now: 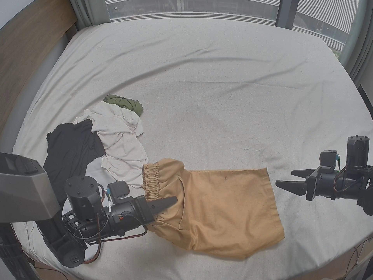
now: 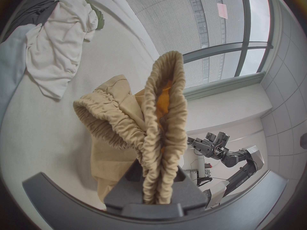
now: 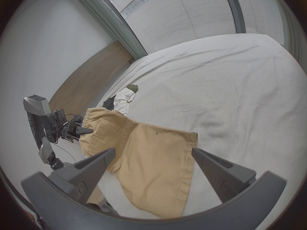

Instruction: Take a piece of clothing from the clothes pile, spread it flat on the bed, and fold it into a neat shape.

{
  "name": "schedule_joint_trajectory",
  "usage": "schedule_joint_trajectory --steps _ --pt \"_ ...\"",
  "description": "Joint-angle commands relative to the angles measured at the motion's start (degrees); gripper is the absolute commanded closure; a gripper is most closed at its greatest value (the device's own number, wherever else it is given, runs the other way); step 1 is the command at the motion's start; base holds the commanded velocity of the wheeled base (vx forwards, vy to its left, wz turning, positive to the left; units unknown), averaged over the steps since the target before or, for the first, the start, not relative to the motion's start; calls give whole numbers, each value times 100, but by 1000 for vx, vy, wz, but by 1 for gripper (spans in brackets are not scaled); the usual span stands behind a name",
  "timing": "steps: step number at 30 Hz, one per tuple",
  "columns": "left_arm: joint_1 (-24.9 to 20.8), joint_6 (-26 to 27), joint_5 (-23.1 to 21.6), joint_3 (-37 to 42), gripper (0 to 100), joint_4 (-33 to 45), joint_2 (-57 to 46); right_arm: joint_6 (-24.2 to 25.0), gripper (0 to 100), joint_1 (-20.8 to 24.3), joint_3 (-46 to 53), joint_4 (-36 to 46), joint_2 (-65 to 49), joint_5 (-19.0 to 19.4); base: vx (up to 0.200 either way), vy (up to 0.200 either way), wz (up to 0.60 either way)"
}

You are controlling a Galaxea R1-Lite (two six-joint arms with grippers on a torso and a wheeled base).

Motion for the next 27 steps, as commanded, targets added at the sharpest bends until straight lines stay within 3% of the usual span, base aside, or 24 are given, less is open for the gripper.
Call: schedule_joint_trajectory --steps 1,27 --pt "-326 -20 177 -228 100 -1 32 -1 0 11 -10 -3 -10 1 0 0 0" --pt "-1231 -187 327 -1309 100 16 762 17 0 -25 -54 -11 -45 1 0 0 0"
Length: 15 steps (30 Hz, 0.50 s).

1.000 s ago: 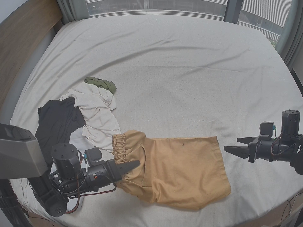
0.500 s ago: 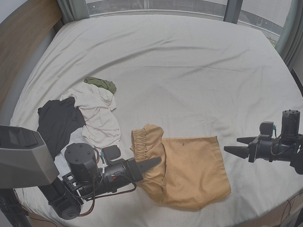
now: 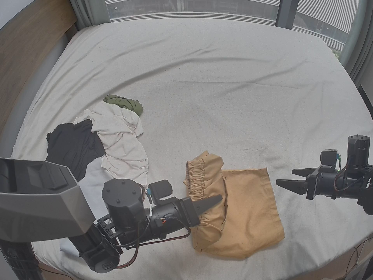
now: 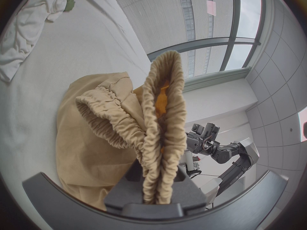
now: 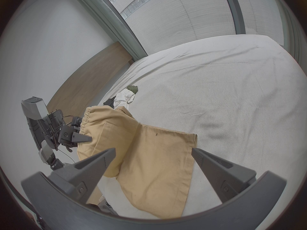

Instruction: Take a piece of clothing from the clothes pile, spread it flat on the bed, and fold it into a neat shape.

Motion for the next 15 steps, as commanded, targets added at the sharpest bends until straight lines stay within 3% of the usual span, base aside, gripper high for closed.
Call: schedule_joint_trajectory --steps 1,15 --pt "-93 -11 -12 -145 100 34 148 3 0 -20 -18 -3 -19 1 0 0 0" --pt "-383 -20 -39 -1059 100 816 262 3 0 -11 -18 -3 -19 1 0 0 0"
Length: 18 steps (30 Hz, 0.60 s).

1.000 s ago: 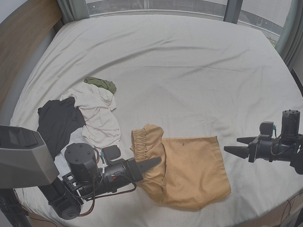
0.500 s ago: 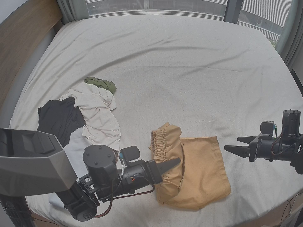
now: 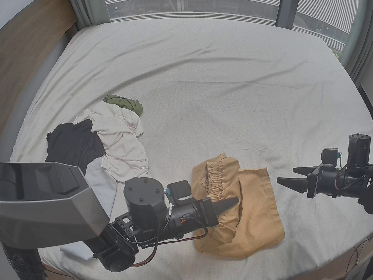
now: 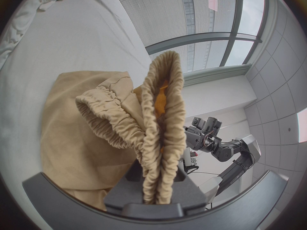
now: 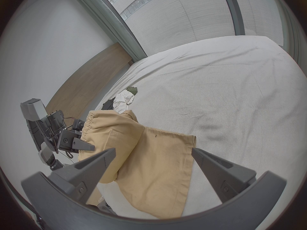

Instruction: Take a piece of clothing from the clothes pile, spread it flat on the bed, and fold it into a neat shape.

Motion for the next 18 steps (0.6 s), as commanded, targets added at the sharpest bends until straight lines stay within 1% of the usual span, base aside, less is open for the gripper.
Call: schedule_joint_trajectory --steps 1,8,18 --pt "-112 -2 -6 -294 100 195 115 2 0 17 0 0 -1 1 0 0 0" --pt "-253 -2 21 -576 100 282 361 2 0 -1 -17 0 -1 1 0 0 0" --pt "-297 -2 29 -584 100 318 440 11 0 -1 -8 -88 8 1 0 0 0"
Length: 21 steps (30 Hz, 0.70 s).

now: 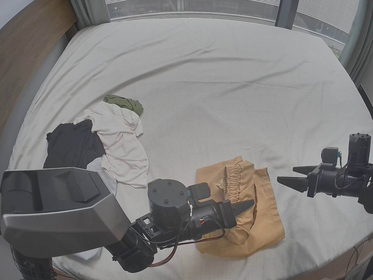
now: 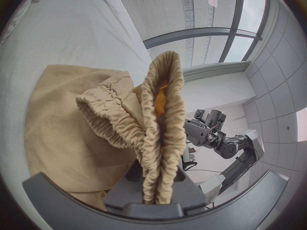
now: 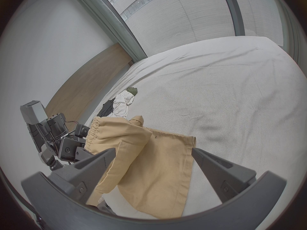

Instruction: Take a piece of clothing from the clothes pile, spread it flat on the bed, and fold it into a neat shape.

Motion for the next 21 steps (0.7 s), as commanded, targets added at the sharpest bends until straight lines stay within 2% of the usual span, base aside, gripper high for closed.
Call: schedule_joint_trajectory --steps 1,12,13,21 --pt "-5 -2 4 -3 100 64 43 1 0 18 26 -139 18 2 0 0 0" --pt "-5 -2 -5 -3 100 178 43 1 0 35 70 -297 44 2 0 0 0" --pt "-5 -2 4 -3 0 178 43 1 0 35 70 -297 44 2 0 0 0" --pt "-5 7 127 -187 0 178 87 1 0 35 70 -297 35 2 0 0 0"
